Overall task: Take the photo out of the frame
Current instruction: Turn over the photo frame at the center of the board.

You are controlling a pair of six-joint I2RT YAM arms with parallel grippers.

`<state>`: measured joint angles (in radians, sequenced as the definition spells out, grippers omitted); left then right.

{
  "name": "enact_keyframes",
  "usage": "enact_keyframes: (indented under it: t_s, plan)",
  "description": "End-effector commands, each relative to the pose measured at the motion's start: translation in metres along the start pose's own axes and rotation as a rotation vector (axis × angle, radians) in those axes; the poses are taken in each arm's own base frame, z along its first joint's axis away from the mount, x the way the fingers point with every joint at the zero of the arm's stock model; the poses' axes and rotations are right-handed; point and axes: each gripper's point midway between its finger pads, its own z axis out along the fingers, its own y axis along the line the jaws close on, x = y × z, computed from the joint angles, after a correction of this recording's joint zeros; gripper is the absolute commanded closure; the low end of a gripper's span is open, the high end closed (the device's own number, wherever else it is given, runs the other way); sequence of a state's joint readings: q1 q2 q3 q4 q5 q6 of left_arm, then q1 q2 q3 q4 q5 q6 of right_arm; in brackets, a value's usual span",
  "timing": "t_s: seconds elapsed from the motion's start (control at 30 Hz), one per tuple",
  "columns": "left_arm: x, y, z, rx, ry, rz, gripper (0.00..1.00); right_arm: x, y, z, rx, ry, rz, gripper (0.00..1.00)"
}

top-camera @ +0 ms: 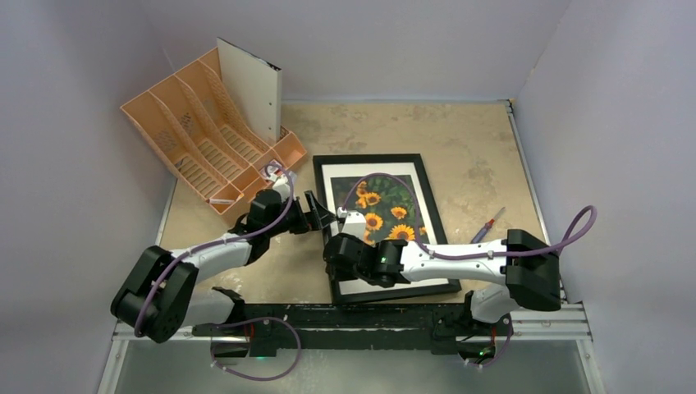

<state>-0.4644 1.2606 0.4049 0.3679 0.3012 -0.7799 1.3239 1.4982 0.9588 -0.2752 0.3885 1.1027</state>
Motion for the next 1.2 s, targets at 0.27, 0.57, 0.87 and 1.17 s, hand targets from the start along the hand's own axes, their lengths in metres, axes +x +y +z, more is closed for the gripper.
enact_keyframes:
  t_s: [0.27,0.57,0.87,1.17]
  plan:
    - [-0.012,-0.029,0.002,0.209,-0.075,-0.011,0.16,-0.024,0.073,-0.034,-0.313,-0.046,0.038,1.0]
    - [-0.008,-0.024,0.004,0.204,-0.074,-0.028,0.25,-0.023,0.08,-0.038,-0.354,-0.049,0.007,1.0]
    - [-0.011,-0.019,0.009,0.15,-0.056,-0.014,0.52,-0.021,0.077,-0.035,-0.338,-0.046,-0.002,1.0]
    - [-0.028,-0.022,0.002,0.087,-0.076,0.038,0.78,-0.018,0.06,-0.042,-0.315,-0.048,-0.014,0.88]
